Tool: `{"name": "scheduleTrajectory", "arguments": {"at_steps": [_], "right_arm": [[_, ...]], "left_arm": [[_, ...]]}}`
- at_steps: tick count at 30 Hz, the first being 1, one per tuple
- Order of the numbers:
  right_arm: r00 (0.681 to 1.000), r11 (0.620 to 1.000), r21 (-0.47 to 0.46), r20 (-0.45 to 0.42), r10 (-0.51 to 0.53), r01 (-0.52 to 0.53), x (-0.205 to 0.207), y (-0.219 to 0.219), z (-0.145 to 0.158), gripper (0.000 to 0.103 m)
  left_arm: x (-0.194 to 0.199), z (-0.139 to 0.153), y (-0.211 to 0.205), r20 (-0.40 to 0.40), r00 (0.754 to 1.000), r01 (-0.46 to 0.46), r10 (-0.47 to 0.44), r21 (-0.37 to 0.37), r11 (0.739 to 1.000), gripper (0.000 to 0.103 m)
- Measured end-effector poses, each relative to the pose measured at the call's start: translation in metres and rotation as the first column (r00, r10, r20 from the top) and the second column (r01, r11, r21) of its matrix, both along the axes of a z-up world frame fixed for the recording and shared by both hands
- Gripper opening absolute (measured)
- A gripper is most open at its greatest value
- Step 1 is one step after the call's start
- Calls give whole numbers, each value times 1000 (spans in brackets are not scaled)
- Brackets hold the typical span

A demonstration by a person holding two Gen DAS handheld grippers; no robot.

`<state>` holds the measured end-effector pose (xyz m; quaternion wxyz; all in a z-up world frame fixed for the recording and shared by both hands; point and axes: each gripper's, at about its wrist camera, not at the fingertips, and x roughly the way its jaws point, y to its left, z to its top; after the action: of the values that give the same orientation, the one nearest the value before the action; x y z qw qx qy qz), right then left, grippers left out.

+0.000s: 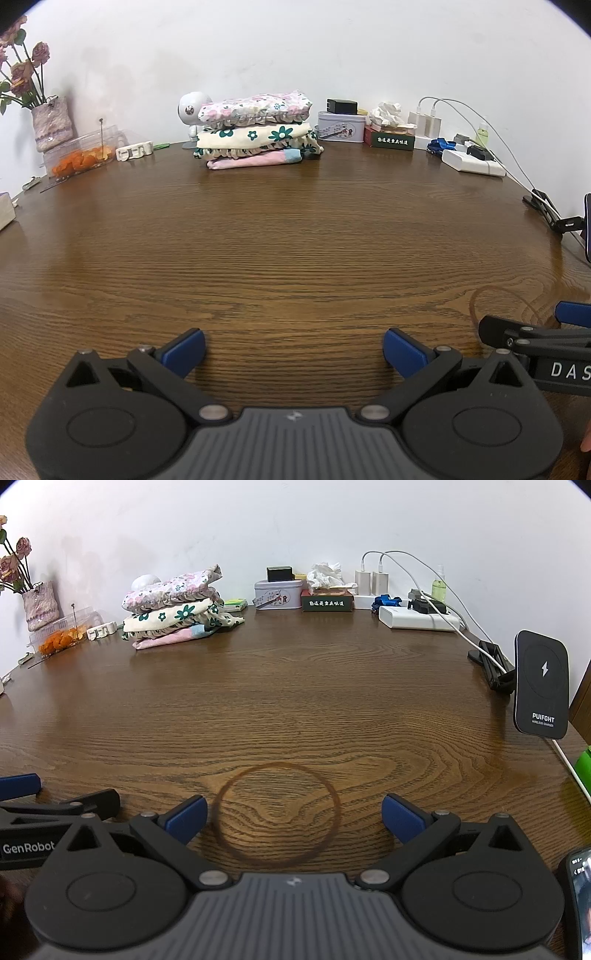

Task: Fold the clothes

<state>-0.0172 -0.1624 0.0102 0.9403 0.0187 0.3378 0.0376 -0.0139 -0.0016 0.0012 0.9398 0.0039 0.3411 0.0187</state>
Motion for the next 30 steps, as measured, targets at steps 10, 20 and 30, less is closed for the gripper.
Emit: {"name": "scheduleTrajectory", "arguments": {"at_steps": [10, 20, 30], "right_arm": [[1000, 1000, 1, 0, 0, 0, 0, 0, 0, 102], [1000, 1000, 1, 0, 0, 0, 0, 0, 0, 102], [1000, 1000, 2, -1, 1, -1, 1, -1, 0, 102]], "left_arm": [[0, 0, -1, 0, 1000, 3, -3, 0, 1000, 103], [1, -1, 0, 0, 1000, 6, -6, 0, 1000, 103], [2, -1, 0, 0, 1000, 6, -6, 1, 1000, 103]]}}
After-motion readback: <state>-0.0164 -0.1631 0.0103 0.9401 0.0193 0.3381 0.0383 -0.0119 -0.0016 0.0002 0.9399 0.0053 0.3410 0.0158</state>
